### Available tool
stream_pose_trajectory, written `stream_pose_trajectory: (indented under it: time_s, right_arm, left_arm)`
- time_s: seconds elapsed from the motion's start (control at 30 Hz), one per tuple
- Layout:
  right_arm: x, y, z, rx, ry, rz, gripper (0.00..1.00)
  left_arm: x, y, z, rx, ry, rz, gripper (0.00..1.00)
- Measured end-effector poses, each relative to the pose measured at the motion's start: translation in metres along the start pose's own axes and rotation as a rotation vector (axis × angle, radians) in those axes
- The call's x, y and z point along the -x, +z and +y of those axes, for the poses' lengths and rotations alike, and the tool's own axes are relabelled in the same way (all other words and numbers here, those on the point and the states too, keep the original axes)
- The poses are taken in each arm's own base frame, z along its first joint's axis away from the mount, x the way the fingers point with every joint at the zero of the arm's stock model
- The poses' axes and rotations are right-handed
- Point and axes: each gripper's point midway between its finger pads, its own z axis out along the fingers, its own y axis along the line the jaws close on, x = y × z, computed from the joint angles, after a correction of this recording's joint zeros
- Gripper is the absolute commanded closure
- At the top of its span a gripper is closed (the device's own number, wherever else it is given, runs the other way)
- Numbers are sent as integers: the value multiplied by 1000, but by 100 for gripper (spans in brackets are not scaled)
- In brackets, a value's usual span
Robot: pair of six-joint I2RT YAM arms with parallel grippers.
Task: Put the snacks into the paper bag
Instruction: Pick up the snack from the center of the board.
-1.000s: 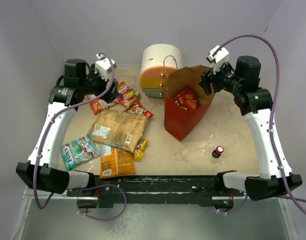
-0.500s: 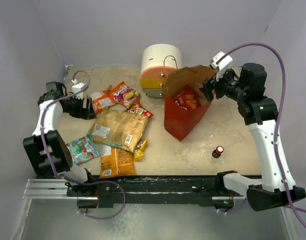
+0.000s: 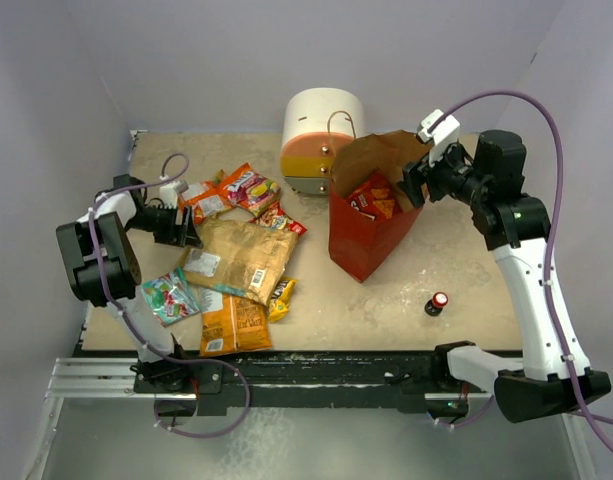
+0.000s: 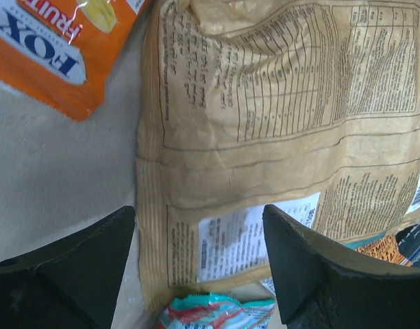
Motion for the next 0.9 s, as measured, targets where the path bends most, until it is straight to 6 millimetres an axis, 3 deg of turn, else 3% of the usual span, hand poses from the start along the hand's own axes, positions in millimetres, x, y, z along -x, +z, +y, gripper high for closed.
stream_pose_trajectory:
  time_s: [0.23,0.53,0.7,0.9]
  right_arm:
    - [0,3,3,21,2,-1,25]
    - [2,29,5,86,-10,19,25]
    - [11,49,30,169,-87,15,25]
    - [30,74,70,293,-163,-12,25]
  left_arm:
    - [2,15,-1,-83,-16,4,48]
    - [4,18,-14,-131,10,11,80]
    - [7,14,-20,-141,27,13,84]
    - [26,-13,-48,-128,152,-10,100]
